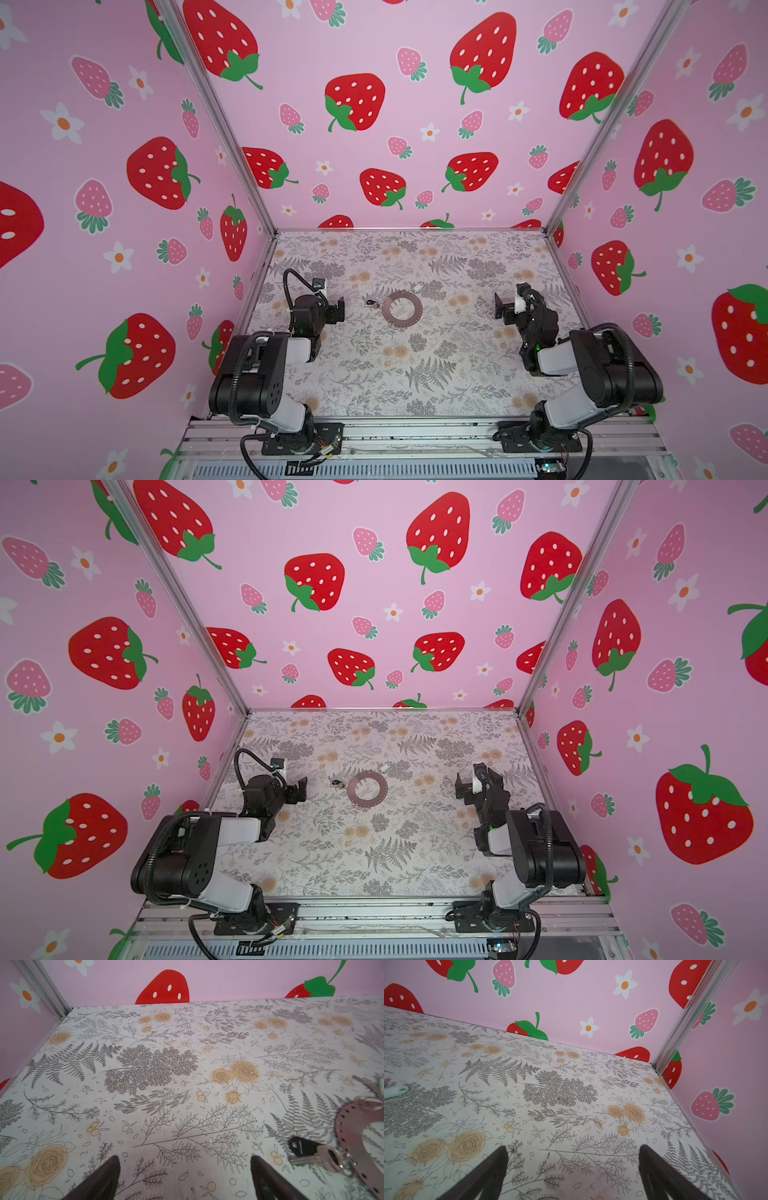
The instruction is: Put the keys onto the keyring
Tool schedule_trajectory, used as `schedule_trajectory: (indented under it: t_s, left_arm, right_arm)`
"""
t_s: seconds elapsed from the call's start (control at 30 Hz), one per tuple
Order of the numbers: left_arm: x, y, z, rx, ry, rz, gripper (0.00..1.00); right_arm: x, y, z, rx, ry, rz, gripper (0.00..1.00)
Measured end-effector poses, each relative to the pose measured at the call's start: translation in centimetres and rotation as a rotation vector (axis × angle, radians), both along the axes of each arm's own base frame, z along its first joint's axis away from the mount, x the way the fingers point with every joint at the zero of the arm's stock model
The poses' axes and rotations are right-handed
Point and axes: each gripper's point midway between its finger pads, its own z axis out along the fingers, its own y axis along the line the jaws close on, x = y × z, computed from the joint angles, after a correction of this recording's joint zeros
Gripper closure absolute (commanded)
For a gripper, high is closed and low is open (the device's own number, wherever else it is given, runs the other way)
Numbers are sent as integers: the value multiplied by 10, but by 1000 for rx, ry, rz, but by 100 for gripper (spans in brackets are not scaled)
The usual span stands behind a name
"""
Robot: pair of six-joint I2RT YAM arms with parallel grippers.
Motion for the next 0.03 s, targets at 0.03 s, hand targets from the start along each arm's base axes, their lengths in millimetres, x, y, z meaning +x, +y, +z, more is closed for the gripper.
schedule_trajectory:
  t_s: [0.03]
  left_arm:
    - [0, 1, 0, 0, 0, 6, 1]
  right_arm:
    - [1, -2, 0, 4, 0, -14, 1]
